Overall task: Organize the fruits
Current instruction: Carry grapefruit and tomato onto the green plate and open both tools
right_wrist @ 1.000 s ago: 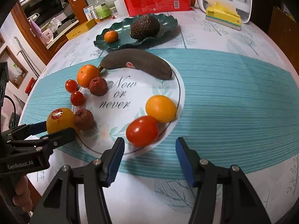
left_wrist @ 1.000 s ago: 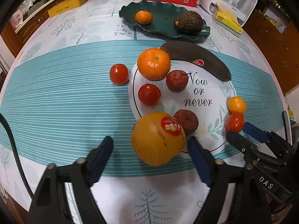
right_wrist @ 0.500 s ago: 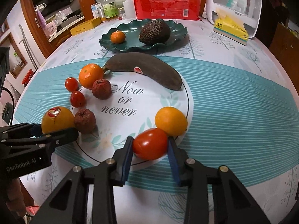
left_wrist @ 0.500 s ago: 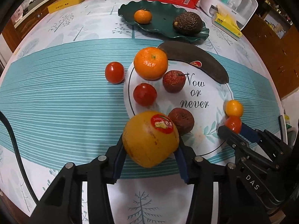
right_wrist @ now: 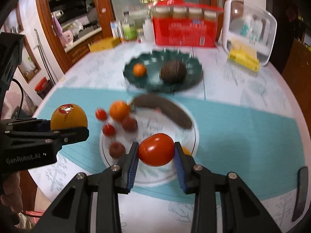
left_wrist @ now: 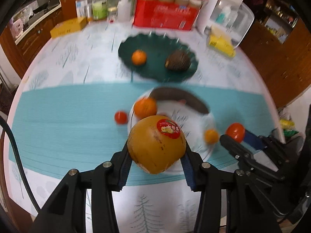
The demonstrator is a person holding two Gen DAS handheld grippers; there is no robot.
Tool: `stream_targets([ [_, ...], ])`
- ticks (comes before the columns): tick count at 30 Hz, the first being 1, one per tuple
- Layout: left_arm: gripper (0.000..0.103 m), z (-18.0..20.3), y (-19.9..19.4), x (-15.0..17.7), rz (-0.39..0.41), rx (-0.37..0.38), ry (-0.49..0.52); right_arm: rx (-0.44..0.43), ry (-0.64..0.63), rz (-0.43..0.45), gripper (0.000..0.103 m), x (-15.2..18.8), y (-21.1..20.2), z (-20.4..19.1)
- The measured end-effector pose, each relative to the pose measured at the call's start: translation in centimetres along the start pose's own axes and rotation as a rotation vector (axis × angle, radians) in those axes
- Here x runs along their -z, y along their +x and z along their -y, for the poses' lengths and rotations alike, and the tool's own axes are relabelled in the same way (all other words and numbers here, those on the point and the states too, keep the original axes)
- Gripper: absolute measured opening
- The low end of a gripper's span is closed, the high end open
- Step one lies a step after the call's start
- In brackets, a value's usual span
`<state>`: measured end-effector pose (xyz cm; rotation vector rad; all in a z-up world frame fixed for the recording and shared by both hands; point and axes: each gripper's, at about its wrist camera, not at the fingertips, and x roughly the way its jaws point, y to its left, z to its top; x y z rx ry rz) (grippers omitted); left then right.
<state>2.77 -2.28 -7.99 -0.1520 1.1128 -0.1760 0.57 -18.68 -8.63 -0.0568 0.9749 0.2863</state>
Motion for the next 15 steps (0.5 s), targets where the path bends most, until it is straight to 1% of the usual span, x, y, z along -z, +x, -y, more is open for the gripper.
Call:
stream_targets([
  [3,0.045,0.8,-2.3,-2.3,0.031,0.028,0.006,-0.018,-0.002,0.041,0.036,-2.3,-1.9,0.5],
  [5,0.045,1.3,-3.7,-4.0,0.051,0.034,0.025,-0.019,-0.011,0.069,0.036,-3.9,-3.0,0.7],
  [10,0.045,2.7,-7.4,-9.2,0.11,0.001,0.098,-0.038,-0.015,0.149,0.036,-9.4,-6.2,2.1],
  [15,0.045,3.2,-10.9,-15.2,0.168,-0.026,0.122,-0.04,-0.014,0.228,0.036,-16.2,-8.9,3.9],
])
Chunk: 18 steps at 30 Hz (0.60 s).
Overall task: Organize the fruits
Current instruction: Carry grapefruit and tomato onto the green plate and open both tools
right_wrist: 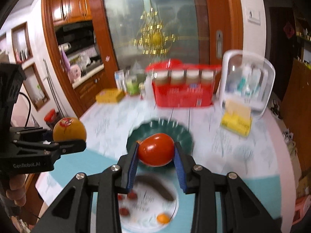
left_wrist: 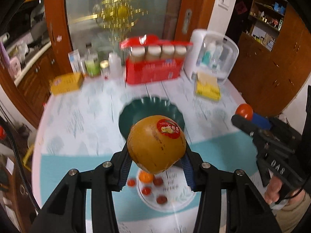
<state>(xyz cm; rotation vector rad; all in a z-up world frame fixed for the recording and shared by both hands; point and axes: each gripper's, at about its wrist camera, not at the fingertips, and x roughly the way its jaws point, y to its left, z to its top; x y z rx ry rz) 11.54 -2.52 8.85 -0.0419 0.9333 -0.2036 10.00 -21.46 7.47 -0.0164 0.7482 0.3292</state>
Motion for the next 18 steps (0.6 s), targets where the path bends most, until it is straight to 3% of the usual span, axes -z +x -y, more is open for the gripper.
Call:
stream_targets([
  [5,0.046,-0.2,-0.7,-5.6,0.053,-0.059,0.034,0.044,-0.019,0.058,0.036,-6.5,0.8,1.4],
  [9,0.046,-1.0,1.7,-8.7,0.053,-0.078,0.038,0.052,0.001,0.044,0.036,-9.5,3.7,2.4],
  [13,0.046,-2.1,6.6,-9.9,0.0,-0.077,0.033,0.061,0.013,-0.015,0.036,-9.7,8.0,3.0],
  [18,0.046,-3.4,14.1,-9.7,-0.098,-0.063,0.034,0.052,0.029,-0.131,0.036,-7.4,14.5,3.2],
])
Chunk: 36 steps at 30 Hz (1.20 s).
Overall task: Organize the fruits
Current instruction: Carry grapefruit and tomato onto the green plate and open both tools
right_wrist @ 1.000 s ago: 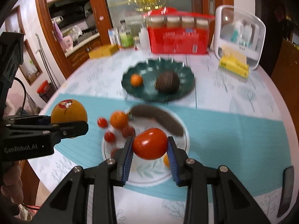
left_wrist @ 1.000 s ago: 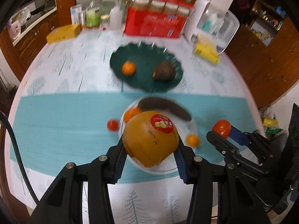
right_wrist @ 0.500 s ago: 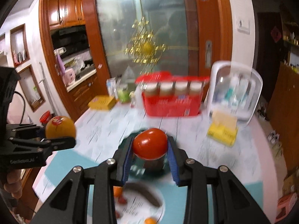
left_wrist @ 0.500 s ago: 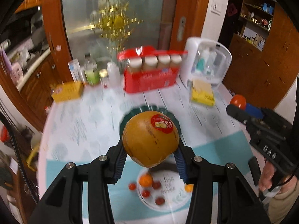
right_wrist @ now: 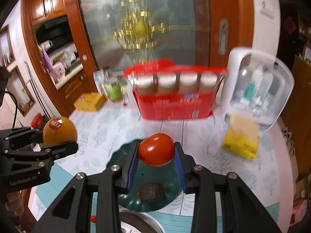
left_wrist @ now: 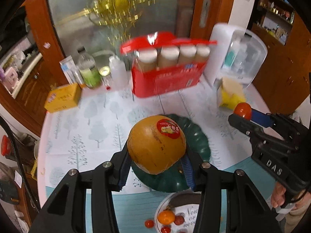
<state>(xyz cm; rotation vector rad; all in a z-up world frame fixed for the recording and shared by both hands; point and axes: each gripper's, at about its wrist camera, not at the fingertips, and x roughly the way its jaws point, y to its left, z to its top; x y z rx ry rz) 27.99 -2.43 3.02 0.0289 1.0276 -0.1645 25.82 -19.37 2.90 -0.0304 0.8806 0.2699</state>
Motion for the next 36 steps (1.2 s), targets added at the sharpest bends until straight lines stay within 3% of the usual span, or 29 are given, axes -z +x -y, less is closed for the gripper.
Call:
stream_targets([
  [7,0.046,-0.3,10.2,0.7,-0.105,0.038,0.025,-0.008,0.014,-0.127,0.036,2.2,8.8,0.2],
  [14,0.046,-0.5,17.5,2.6,-0.202,0.068,0.016,-0.005,0.038,-0.236,0.036,5.0,15.4,1.2],
  [28,0.046,-1.4,21.5,4.1,-0.257,0.066,0.022,-0.023,-0.033,-0.281,0.036,7.2,19.2,0.2],
  [31,0.052,-1.7,21.7,4.4,-0.266,0.074,0.008,-0.035,-0.035,-0.303,0.036,7.7,19.7,0.1],
  [36,0.085,-2.0,20.4,3.8,-0.212,0.068,-0.003,-0.038,-0.005,-0.312,0.038,8.1,19.8,0.8],
])
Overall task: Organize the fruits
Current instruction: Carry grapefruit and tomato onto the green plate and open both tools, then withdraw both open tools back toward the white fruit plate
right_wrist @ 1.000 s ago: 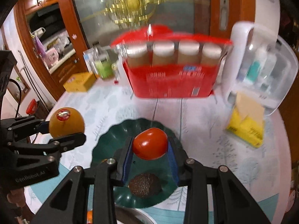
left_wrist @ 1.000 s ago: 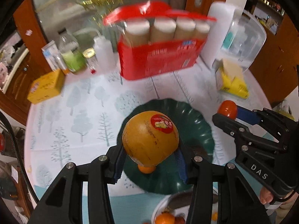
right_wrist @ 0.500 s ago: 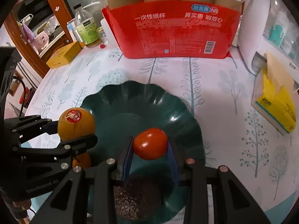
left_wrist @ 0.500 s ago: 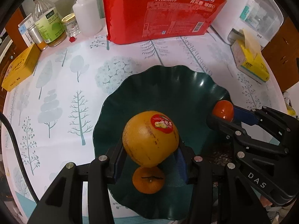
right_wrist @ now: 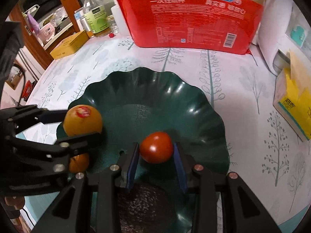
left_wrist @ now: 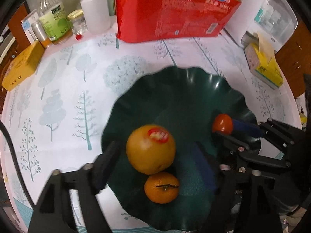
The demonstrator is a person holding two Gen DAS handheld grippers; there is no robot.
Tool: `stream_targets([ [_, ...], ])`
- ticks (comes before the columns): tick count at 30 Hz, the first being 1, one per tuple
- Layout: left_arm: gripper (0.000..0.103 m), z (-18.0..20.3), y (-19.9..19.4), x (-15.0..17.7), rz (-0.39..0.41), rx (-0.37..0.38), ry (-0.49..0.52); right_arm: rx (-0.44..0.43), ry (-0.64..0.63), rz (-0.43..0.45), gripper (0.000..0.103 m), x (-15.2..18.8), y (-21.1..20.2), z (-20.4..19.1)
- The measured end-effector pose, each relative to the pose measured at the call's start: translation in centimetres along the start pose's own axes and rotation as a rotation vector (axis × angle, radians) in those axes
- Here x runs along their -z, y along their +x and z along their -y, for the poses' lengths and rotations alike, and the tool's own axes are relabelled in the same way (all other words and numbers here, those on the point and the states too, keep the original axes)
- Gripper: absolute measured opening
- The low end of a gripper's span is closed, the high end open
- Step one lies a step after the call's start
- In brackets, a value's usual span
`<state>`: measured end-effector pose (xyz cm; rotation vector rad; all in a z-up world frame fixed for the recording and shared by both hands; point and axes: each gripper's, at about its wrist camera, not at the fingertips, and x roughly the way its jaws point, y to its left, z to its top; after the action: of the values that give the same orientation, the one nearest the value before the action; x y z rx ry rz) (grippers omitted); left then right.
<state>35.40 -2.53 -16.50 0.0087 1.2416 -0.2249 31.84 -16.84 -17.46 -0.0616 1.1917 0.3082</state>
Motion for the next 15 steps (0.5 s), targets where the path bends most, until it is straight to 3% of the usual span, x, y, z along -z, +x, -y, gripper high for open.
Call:
stream_targets([
  [5,0.095,0.1,-1.4,-0.3,0.024,0.001,-0.007,-0.036,0.061,0.026,0.051,0.0,-1.1,1.2],
  [15,0.102,1.0,-4.0,0.9,0.069,-0.013,-0.002,-0.027,0.08,0.072,0.051,0.6,-3.4,1.1],
])
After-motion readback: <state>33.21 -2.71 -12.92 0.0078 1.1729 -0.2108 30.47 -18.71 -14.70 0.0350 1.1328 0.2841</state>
